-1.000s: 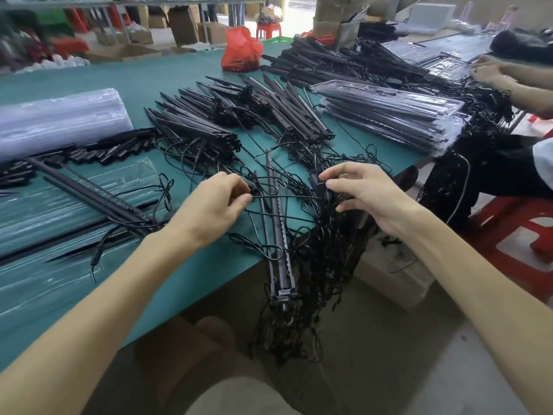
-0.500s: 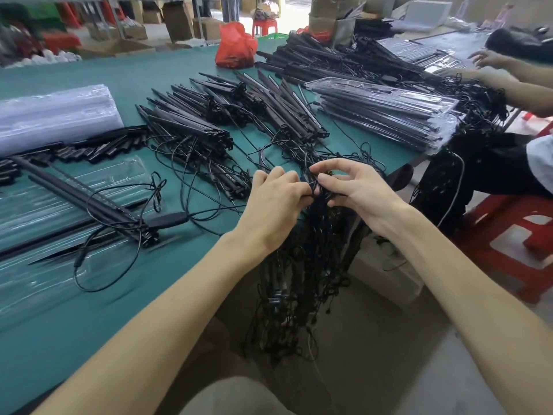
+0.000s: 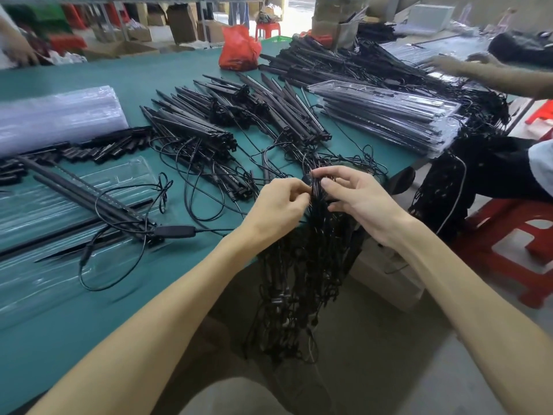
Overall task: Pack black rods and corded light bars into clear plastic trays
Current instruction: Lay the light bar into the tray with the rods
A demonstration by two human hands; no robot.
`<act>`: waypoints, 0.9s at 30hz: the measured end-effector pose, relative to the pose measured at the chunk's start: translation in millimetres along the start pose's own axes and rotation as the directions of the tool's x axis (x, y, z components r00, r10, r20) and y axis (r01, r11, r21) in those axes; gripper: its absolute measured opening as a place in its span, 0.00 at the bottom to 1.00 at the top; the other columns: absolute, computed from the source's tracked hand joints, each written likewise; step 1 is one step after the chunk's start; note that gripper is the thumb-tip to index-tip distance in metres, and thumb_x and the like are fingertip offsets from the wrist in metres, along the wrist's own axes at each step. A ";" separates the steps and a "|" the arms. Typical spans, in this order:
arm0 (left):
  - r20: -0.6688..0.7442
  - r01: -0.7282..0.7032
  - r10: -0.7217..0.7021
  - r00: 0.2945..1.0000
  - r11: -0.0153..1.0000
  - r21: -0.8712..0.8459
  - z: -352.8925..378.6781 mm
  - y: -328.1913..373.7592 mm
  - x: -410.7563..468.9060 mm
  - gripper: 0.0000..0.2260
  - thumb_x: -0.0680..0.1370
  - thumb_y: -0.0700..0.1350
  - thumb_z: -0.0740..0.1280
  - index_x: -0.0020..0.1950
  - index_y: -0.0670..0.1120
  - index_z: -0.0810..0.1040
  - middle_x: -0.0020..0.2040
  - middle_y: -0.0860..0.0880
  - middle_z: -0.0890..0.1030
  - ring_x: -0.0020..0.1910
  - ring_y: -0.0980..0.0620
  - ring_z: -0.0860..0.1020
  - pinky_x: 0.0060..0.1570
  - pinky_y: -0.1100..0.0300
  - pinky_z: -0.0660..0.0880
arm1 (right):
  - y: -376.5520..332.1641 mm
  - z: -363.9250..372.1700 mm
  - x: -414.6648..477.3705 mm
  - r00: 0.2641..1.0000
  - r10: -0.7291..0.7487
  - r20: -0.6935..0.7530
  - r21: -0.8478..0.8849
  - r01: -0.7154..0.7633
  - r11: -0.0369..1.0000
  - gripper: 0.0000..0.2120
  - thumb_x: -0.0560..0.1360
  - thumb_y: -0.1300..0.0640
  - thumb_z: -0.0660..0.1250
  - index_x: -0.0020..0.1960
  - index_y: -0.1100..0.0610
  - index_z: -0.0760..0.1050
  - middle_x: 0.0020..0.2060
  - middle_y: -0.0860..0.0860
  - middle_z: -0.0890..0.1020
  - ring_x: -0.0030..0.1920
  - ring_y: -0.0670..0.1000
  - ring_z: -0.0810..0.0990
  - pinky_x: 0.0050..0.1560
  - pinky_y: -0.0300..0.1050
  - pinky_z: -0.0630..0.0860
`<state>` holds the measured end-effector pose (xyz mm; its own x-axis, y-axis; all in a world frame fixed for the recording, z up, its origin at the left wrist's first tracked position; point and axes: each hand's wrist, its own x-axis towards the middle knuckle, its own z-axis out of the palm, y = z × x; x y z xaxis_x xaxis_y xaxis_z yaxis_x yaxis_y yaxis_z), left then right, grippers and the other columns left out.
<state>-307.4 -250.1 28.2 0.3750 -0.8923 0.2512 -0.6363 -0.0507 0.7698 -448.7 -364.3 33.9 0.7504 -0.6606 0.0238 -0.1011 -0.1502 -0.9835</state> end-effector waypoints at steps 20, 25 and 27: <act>-0.025 0.036 -0.029 0.999 0.941 0.336 -9.4 3.6 -10.0 0.13 0.82 0.54 0.63 0.46 0.49 0.82 0.37 0.50 0.79 0.35 0.48 0.75 0.37 0.55 0.72 | 1.9 13.6 -5.7 0.931 -0.115 -0.347 -0.131 0.074 0.989 0.08 0.75 0.57 0.75 0.53 0.55 0.81 0.43 0.58 0.85 0.38 0.49 0.81 0.37 0.43 0.77; -0.016 -0.042 0.047 0.999 0.967 0.252 -9.6 11.0 -16.3 0.12 0.82 0.52 0.64 0.44 0.48 0.81 0.35 0.51 0.79 0.34 0.51 0.76 0.37 0.56 0.73 | -2.3 13.5 -7.4 0.898 -0.200 -0.392 -0.286 0.088 0.954 0.07 0.73 0.54 0.76 0.50 0.50 0.83 0.40 0.50 0.85 0.43 0.49 0.84 0.53 0.48 0.80; -0.022 -0.040 0.045 0.999 0.982 0.185 -8.9 12.7 -17.2 0.12 0.81 0.50 0.64 0.40 0.48 0.81 0.30 0.55 0.76 0.29 0.57 0.72 0.32 0.60 0.67 | -3.2 14.4 -8.1 0.895 -0.220 -0.388 -0.310 0.098 0.946 0.06 0.73 0.54 0.76 0.50 0.49 0.83 0.40 0.47 0.84 0.43 0.46 0.83 0.51 0.43 0.79</act>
<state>-315.9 -231.4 38.9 0.3606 -0.8838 0.2981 -0.7643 -0.0968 0.6376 -445.1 -347.9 34.3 0.4399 -0.8438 0.3073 -0.2248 -0.4347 -0.8721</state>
